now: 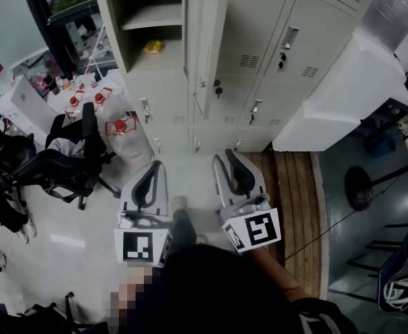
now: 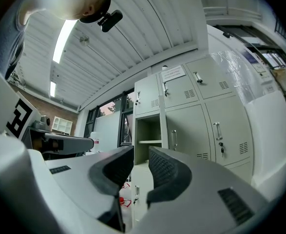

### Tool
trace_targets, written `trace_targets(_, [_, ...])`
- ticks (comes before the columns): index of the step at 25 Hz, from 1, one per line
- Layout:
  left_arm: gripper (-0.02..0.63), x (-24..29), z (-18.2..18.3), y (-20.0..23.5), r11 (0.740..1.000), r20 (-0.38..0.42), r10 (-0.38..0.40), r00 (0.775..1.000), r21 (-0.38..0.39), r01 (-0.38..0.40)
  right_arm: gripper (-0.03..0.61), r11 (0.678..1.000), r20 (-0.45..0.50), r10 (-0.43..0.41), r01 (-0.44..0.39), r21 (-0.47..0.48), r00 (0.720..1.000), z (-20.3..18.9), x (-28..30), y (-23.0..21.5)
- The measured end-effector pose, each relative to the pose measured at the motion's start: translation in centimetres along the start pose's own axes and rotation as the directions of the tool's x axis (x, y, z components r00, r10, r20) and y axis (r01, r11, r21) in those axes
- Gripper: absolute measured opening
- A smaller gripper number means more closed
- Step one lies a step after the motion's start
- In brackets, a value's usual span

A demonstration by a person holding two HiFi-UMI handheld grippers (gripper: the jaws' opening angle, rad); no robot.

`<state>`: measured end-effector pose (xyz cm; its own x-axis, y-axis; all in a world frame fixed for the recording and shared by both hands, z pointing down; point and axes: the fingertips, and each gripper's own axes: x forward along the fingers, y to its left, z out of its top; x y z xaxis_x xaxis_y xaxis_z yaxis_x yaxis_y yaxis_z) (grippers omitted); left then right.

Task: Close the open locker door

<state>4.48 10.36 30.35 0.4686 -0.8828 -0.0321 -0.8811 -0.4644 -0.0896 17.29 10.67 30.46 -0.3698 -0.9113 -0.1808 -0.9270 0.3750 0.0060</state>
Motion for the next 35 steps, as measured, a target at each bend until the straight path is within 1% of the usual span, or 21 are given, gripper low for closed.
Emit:
trace_targets(5, [0.002,4.5,0.0,1.9,1.000,-0.005,-0.014,1.000,-0.019,0.014,0.089,1.000,-0.011,0.011,-0.011,-0.005,1.000,-0.3,3.9,-2.0])
trace_targets(8, [0.002,7.6,0.3,2.6,0.998,-0.001,-0.052,0.999,-0.027,0.052,0.089,1.000,-0.011,0.018,-0.018,-0.005,1.000,-0.4,6.8,-3.2])
trace_targets(13, [0.002,12.8,0.6,4.1,0.992,-0.002,-0.121,0.993,-0.020,0.121,0.089,1.000,-0.020,0.001,-0.001,-0.006,1.000,-0.6,10.9,-5.1])
trace_targets(18, [0.002,17.8,1.0,5.0,0.979,0.023,-0.201,0.979,-0.024,0.202,0.089,0.999,-0.017,-0.046,0.046,-0.010,0.999,-1.0,14.3,-7.0])
trace_targets(22, [0.002,20.6,0.1,5.1,0.960,0.002,-0.276,0.961,-0.037,0.276,0.089,0.995,-0.036,-0.098,0.098,0.015,0.995,-1.9,15.8,-8.5])
trace_targets(24, [0.002,21.9,-0.1,5.0,0.952,0.004,-0.301,0.954,-0.046,0.301,0.092,0.995,-0.042,-0.097,0.098,0.027,0.994,-2.1,16.4,-9.0])
trace_targets(27, [0.002,23.2,-0.5,4.8,0.944,0.006,-0.324,0.946,-0.063,0.323,0.105,0.999,-0.047,-0.048,0.049,0.020,0.998,-2.1,16.8,-9.2])
trace_targets(30, [0.002,24.4,-0.9,4.2,0.934,-0.009,-0.354,0.935,-0.061,0.353,0.117,0.998,-0.055,0.057,-0.055,0.032,0.997,-1.9,16.9,-9.6])
trace_targets(31, [0.002,24.8,-1.0,4.1,0.932,-0.017,-0.359,0.933,-0.060,0.357,0.117,0.995,-0.052,0.096,-0.095,0.036,0.994,-1.8,16.9,-9.7])
trace_targets(33, [0.002,25.6,-1.1,4.1,0.936,-0.022,-0.349,0.937,-0.063,0.347,0.118,0.984,-0.051,0.177,-0.176,0.035,0.983,-1.6,17.0,-9.9])
trace_targets(35, [0.002,25.9,-1.0,4.1,0.942,-0.023,-0.331,0.944,-0.066,0.328,0.121,0.965,-0.059,0.261,-0.259,0.035,0.964,-1.6,17.0,-9.9])
